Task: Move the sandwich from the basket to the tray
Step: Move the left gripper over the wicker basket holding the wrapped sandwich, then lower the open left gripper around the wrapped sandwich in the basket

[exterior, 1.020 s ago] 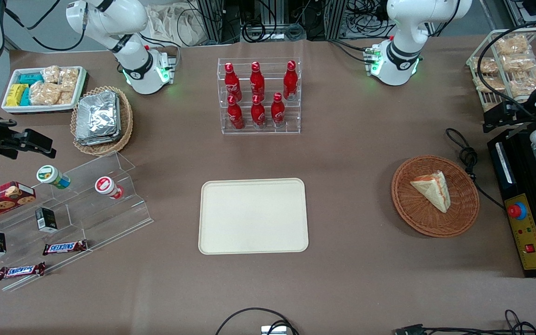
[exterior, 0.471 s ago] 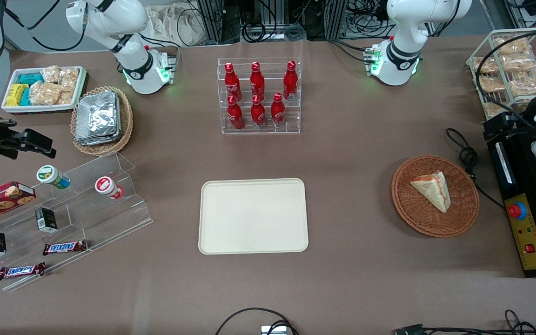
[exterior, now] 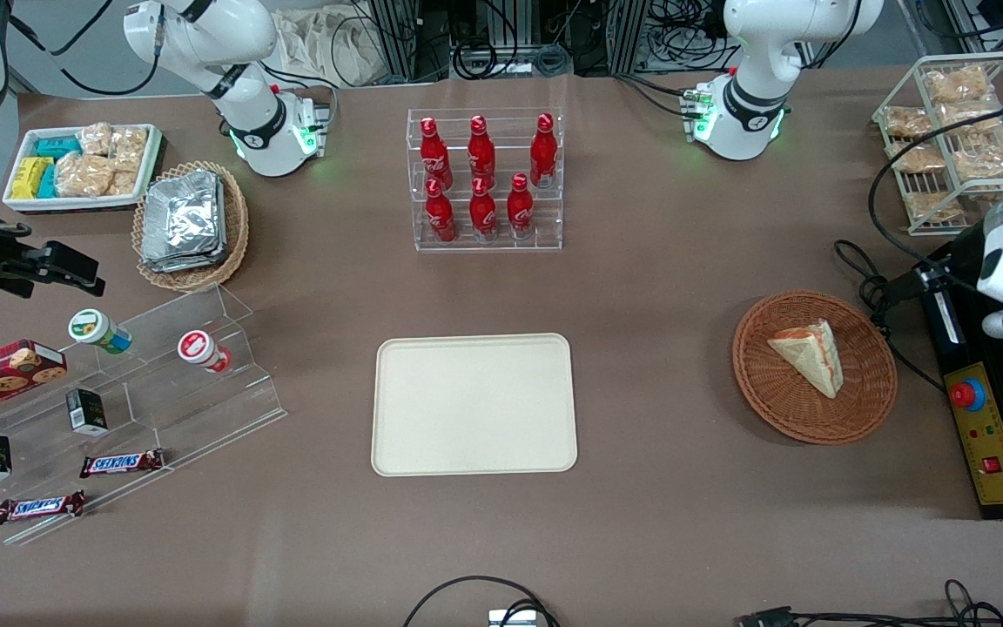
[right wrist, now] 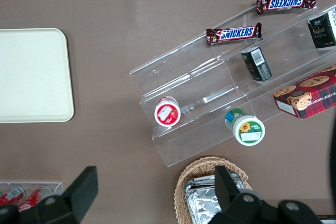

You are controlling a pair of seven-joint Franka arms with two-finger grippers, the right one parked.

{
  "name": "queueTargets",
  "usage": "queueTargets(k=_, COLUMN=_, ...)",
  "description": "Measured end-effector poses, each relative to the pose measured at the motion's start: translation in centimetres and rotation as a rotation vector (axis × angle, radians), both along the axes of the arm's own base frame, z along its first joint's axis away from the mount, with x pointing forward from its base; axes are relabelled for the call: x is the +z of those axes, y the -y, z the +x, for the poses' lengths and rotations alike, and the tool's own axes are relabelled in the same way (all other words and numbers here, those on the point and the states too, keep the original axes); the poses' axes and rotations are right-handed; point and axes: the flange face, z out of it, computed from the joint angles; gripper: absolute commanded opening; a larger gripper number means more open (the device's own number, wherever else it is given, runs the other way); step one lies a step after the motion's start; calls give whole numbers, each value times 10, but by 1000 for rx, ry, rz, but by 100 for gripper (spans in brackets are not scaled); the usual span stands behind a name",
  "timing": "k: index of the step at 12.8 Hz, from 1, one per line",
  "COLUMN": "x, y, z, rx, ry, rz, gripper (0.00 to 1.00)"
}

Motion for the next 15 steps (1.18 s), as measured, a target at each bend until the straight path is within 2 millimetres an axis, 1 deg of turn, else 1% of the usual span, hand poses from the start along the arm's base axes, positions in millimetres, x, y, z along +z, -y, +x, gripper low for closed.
queueTargets(k=2, x=-23, y=-7, z=-5, rx=53, ry=14, rz=2, gripper=100)
queueTargets(k=5, x=-61, y=-4, z=-12, rx=132, ry=42, rz=6, gripper=100)
queueTargets(k=8, x=-96, y=-2, z=-21, rx=153, ry=67, rz=4, gripper=100)
queueTargets(k=12, x=-129, y=0, z=-28, rx=204, ry=101, rz=2, gripper=100)
queueTargets(k=15, x=-151, y=4, z=-27, rx=227, ry=119, rz=2, gripper=100)
